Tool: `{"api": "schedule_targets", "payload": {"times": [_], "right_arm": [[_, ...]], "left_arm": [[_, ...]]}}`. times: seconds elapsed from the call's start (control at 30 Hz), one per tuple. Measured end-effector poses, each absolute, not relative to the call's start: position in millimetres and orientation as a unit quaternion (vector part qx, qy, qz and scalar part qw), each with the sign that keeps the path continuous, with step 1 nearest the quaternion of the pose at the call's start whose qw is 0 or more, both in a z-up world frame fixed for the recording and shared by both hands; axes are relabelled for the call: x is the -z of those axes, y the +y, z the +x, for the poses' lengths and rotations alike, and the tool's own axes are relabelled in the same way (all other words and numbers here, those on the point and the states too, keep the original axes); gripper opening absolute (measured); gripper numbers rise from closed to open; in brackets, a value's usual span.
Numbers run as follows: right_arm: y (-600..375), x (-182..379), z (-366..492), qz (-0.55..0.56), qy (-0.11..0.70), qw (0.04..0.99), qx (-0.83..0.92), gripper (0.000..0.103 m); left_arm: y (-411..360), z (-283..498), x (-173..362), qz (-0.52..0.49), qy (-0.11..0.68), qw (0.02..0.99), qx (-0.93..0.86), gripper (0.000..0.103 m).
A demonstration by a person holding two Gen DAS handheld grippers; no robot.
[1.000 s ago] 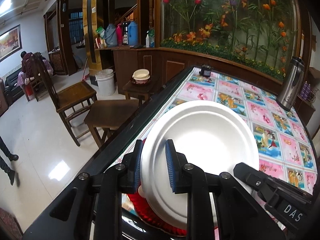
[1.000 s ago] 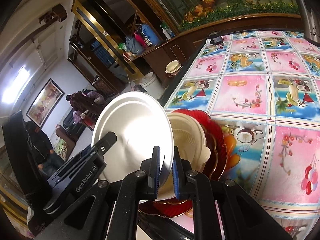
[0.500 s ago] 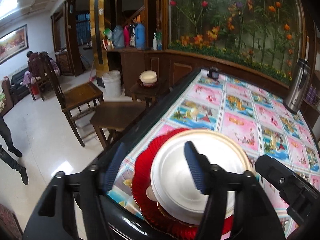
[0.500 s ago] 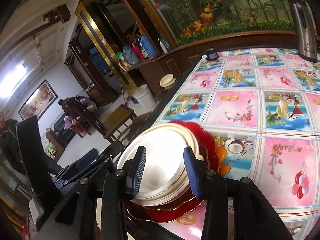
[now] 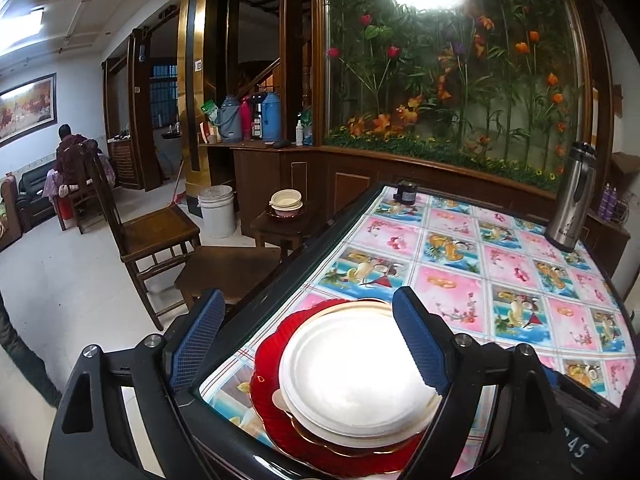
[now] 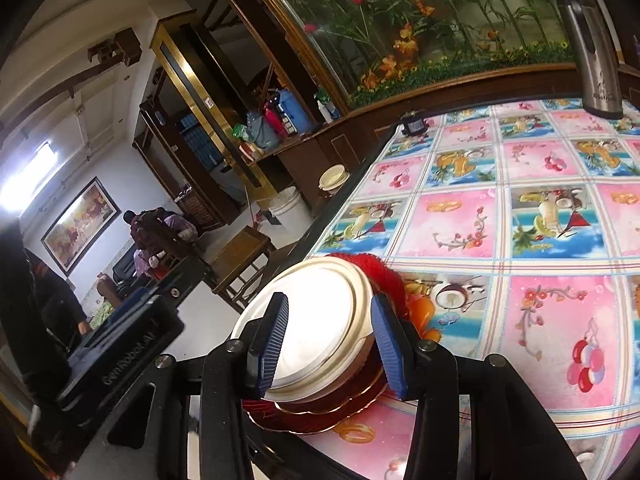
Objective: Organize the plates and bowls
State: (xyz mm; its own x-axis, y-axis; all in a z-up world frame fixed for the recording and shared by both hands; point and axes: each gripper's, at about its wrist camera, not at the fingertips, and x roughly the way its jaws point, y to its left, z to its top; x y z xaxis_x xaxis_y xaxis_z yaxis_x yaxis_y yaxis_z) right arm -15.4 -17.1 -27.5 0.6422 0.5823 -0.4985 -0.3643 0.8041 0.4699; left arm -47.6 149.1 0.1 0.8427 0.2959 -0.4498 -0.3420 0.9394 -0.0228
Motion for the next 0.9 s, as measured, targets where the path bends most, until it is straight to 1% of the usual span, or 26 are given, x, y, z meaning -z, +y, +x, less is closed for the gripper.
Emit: {"api": "schedule_targets", "payload": {"times": [0.33, 0.63, 0.77, 0.9], "right_arm": [[-29.1, 24.2, -19.5, 0.174, 0.320, 0.893, -0.265, 0.046], [-27.5, 22.9, -27.1, 0.158, 0.310, 0.897, -0.273, 0.046], [-25.5, 24.8, -28.9, 0.152, 0.311, 0.897, -0.274, 0.046], [-23.1, 26.3, -31.1, 0.149, 0.313, 0.897, -0.275, 0.046]], "left_arm": [[138.5, -55.2, -12.4, -0.051, 0.211, 0.963, -0.161, 0.089], [136.0, -56.6, -6.1, -0.041, 0.220, 0.961, -0.163, 0.091], [142.6, -58.7, -1.3, -0.052, 0.227, 0.959, -0.164, 0.102], [150.2, -62.9, -0.6, -0.062, 0.221, 0.959, -0.168, 0.103]]}}
